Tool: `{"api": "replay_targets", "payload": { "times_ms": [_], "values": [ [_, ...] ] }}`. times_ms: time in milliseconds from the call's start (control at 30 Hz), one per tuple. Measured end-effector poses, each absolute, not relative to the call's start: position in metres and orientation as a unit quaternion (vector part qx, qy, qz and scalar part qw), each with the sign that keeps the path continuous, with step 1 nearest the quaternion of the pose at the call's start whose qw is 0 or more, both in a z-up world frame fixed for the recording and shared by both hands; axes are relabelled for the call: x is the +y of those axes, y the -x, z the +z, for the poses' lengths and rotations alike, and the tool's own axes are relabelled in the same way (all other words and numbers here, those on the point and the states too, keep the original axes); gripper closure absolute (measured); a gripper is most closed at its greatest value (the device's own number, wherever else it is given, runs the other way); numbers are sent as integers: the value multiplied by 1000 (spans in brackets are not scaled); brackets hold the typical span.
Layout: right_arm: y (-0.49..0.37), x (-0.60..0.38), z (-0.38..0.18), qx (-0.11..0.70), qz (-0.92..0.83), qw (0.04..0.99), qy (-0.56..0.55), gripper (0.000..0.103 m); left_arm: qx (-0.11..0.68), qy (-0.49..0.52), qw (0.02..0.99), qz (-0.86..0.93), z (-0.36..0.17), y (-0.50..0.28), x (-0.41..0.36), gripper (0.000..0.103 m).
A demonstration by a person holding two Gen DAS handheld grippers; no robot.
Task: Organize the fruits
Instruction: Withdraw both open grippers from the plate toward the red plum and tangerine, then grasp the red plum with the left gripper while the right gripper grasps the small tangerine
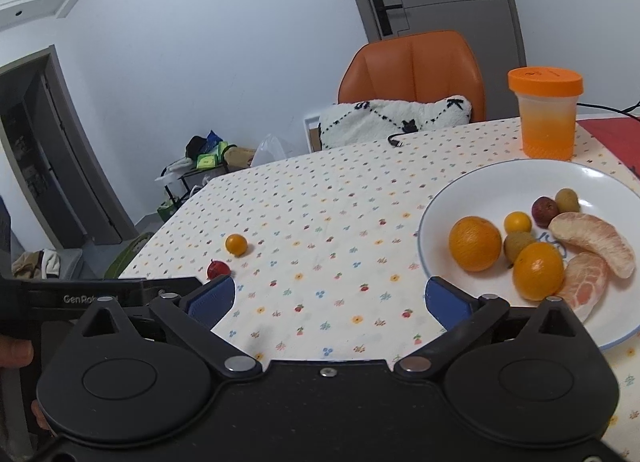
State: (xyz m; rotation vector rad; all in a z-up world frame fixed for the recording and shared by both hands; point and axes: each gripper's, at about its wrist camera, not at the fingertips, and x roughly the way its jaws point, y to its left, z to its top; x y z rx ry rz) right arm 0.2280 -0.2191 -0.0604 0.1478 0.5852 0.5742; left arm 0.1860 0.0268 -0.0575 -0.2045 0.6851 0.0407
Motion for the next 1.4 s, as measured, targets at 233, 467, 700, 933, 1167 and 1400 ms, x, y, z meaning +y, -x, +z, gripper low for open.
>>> {"api": "replay_targets", "payload": {
  "times_ms": [233, 467, 700, 933, 1167, 1400],
  "values": [
    [-229, -207, -66, 294, 285, 911, -55, 0, 337, 95, 937, 19, -67, -195, 25, 11],
    [-237, -203, -69, 300, 281, 910, -56, 0, 334, 88, 938, 19, -72, -207, 24, 22],
    [-248, -197, -67, 299, 280, 911, -49, 0, 339, 92, 936, 27, -77, -218, 27, 39],
    [-261, -182, -67, 302, 296, 905, -45, 1, 342, 98, 934, 38, -83, -227, 31, 48],
    [-272, -163, -68, 305, 312, 899, -38, 5, 337, 108, 933, 60, -86, -232, 41, 82],
    [-280, -137, -69, 306, 339, 889, -24, 24, 326, 116, 935, 83, -77, -226, 61, 82]
  ]
}}
